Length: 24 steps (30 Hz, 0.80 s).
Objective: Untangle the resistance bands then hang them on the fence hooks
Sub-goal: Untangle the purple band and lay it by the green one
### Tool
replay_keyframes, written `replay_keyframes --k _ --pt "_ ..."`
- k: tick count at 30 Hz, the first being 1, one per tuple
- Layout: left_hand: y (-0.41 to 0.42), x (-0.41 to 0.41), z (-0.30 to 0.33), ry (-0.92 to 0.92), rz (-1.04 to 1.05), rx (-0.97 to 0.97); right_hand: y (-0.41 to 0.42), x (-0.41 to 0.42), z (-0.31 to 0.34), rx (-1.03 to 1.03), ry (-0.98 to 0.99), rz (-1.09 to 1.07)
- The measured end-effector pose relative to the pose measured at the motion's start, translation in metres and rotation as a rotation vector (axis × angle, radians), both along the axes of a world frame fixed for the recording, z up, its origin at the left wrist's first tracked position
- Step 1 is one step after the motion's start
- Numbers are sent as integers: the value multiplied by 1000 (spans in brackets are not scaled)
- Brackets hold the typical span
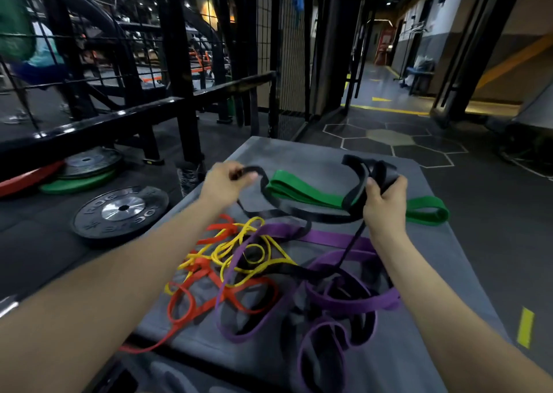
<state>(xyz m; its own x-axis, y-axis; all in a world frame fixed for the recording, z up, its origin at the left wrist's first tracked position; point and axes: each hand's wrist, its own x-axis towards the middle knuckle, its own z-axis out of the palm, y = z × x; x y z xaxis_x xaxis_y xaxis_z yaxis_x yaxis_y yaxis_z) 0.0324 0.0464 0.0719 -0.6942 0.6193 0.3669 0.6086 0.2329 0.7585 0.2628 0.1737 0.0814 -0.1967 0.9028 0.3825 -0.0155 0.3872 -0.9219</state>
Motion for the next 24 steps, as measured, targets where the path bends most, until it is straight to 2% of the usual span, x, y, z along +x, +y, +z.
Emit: replay_keyframes --k 3,8,10,12,15,16,19,21,24 --pt "5 -18 24 -29 97 85 -5 -8 -5 13 -15 16" --pt "6 -35 47 -72 140 180 -10 -12 -8 41 -13 52" --pt "8 -34 51 -156 107 209 -11 -13 -10 54 -19 53" --pt "10 -28 48 -250 -10 160 -11 -14 -14 61 -27 51" --pt "8 -12 20 -346 -137 -77 -14 -17 -19 58 -46 49" --pt "5 -5 6 -296 -136 -209 -15 -17 -21 59 -56 46" --pt "-11 16 -38 4 -67 -712 -16 -18 -26 51 -66 55" --pt "-22 30 -55 64 -77 -889 -18 -19 -27 45 -75 66" --pt "-33 40 -64 148 -40 -1055 -20 -19 -27 55 -76 87"
